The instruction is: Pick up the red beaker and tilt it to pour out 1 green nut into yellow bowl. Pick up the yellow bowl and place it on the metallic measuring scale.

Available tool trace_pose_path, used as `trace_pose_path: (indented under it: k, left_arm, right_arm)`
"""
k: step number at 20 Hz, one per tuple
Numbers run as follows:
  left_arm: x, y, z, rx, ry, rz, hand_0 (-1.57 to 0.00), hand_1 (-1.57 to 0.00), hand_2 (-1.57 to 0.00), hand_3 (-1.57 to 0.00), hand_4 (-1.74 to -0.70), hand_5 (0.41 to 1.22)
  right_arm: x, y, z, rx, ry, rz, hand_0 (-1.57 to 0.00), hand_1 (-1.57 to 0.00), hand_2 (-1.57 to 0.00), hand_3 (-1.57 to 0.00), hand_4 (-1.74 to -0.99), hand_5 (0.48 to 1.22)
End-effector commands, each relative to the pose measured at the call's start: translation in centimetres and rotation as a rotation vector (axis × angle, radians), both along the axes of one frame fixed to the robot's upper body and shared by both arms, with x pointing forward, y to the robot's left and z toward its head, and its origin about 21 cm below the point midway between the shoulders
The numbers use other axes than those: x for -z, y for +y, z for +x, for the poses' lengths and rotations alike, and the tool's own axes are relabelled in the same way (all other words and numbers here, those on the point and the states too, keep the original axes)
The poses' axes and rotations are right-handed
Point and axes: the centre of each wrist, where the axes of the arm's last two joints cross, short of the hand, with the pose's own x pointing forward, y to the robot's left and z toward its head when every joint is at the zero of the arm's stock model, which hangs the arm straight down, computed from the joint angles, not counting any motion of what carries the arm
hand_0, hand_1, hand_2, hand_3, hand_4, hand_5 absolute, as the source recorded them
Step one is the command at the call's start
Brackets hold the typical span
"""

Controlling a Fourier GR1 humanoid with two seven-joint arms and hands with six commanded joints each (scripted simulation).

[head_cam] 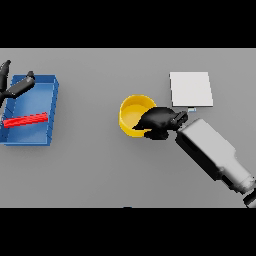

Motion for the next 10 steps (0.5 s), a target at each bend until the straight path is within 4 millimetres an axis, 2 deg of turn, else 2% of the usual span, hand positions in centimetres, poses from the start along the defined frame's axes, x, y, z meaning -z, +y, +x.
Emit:
trace_pose_path:
  k: [1,4,7,10]
  left_arm:
    - [-0.1,0.1,-0.1,-0.002,0.001,0.001,0.0,0.0,0.0,0.0,-0.8,0.726]
    - [0.1,-0.2,-0.2,-0.002,-0.001,0.005,0.0,0.0,0.0,0.0,-0.81,0.725]
    - [0.2,0.0,-0.2,0.006,-0.001,0.009,0.0,0.0,0.0,0.0,-0.8,0.724]
    - [0.1,-0.1,-0.4,0.003,-0.009,0.013,0.0,0.0,0.0,0.0,-0.8,0.721]
  right_arm:
    - [-0.1,0.0,0.0,0.003,0.002,-0.007,-1.43,-1.42,-1.35,-1.16,-1.694,1.187]
    - [-0.6,0.0,-0.1,0.018,-0.009,-0.006,-1.5,-1.49,-1.45,-1.18,-1.717,1.203]
    - [-2.2,-0.5,-0.2,0.014,-0.02,0.022,-1.53,-1.53,-1.49,-1.19,-1.729,1.212]
    - [-4.7,-0.9,0.1,0.028,-0.061,0.014,-1.55,-1.55,-1.51,-1.38,-1.731,1.216]
